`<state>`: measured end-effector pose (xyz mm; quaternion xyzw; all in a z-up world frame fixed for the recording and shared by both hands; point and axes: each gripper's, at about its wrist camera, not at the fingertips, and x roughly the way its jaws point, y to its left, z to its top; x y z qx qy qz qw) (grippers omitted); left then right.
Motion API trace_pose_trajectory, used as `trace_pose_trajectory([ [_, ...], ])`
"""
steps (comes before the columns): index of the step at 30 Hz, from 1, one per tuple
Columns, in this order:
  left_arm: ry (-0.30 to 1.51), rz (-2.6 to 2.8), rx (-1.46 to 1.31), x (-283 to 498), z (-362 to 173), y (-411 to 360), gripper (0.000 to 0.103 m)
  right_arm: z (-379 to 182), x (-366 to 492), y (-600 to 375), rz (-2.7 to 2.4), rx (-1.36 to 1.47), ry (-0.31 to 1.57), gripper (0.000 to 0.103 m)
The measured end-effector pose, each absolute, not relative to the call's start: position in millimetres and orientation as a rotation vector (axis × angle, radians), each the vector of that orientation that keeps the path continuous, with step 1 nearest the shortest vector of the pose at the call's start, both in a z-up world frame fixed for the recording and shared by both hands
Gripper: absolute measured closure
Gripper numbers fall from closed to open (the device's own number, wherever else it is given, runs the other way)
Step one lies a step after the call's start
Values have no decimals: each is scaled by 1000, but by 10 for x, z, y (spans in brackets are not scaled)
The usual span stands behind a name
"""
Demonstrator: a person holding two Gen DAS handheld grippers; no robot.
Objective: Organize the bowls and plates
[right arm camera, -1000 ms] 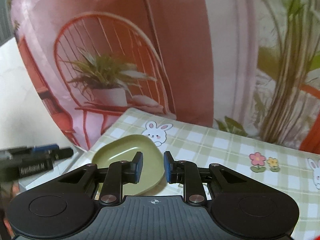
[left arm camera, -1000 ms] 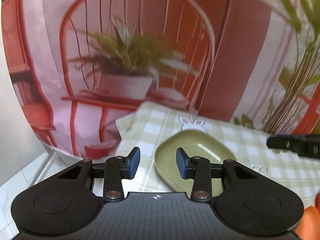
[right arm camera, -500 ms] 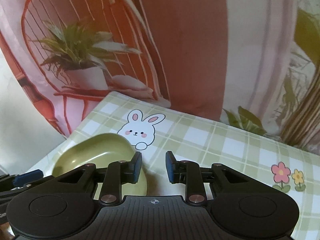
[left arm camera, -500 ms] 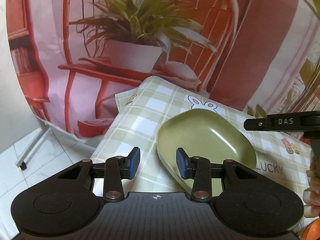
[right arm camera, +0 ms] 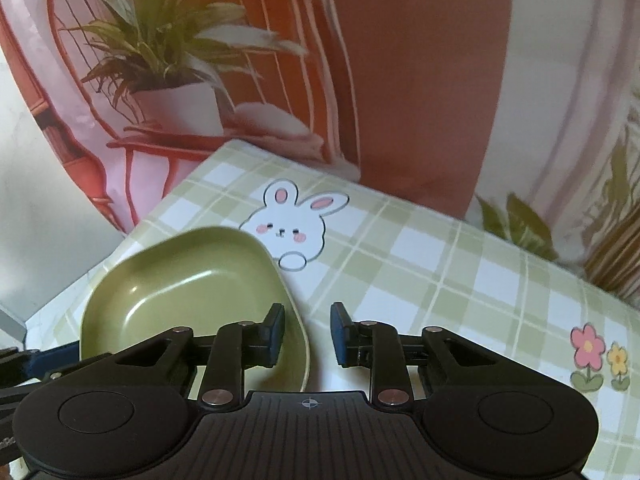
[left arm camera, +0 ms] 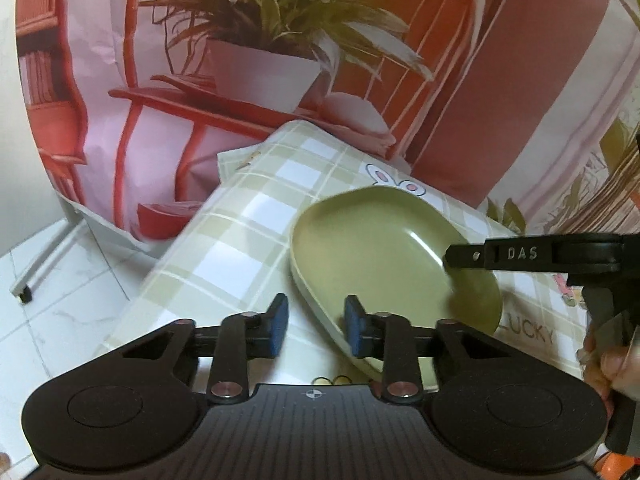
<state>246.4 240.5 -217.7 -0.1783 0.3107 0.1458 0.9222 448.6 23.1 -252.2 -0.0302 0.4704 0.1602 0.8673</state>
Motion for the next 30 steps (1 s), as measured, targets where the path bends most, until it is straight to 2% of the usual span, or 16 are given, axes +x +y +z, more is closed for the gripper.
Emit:
trace_pose_trajectory([
  [4,629,296,-369,2473,-2173,2383,84,-2523,4418,193,348,-46,999,93],
  [10,624,291,-342,2403,-2078,2351,86,-2402,4219,161,342,-26,1007,93],
  [19,583,286,-288,2135,-1654,2212,86,-2020,3745,-6,376,88,985,93],
  [30,560,258,-246,1692,-1298,1752,86,-1495,2951,-362,383,140,854,93],
])
